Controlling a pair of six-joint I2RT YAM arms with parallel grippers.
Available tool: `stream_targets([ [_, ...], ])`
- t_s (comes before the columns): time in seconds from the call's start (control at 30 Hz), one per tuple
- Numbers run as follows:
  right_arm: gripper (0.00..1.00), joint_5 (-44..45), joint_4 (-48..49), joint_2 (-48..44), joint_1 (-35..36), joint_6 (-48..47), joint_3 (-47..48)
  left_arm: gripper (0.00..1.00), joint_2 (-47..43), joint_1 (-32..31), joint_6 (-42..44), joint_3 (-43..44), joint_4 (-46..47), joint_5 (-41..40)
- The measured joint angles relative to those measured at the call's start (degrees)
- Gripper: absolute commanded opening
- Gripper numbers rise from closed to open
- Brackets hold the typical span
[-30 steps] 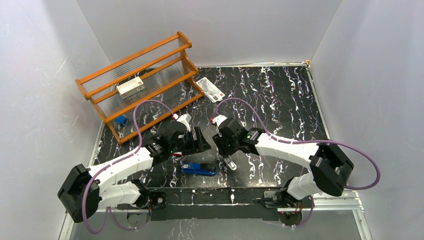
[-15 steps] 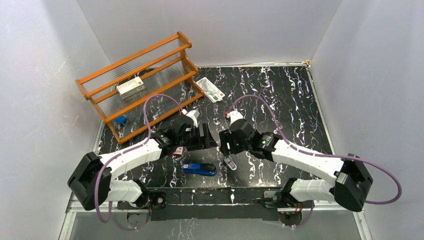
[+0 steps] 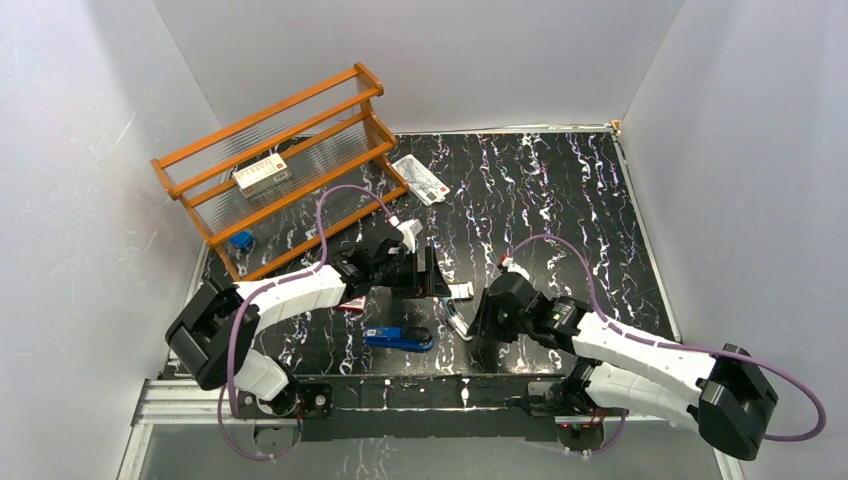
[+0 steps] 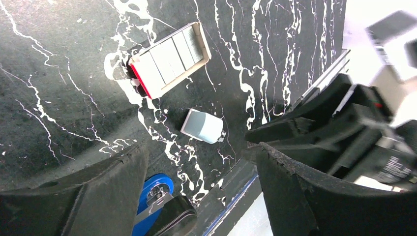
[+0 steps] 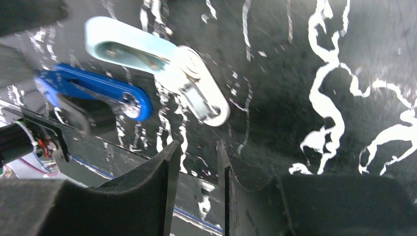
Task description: Load the staples into the stapler
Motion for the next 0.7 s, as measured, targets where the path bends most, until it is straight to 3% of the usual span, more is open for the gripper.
stream_targets([
  [0.27, 0.54, -5.8, 3.4, 2.5, -0.7, 5.0, -5.5, 0.81, 1.4, 0.0, 1.4, 0.0, 2.5, 2.1],
  [0.7, 0.48, -7.2, 13.0, 9.6, -1.9, 5.6, -6.1, 0.81, 3.5, 0.0, 2.3, -0.4, 3.7, 2.9],
])
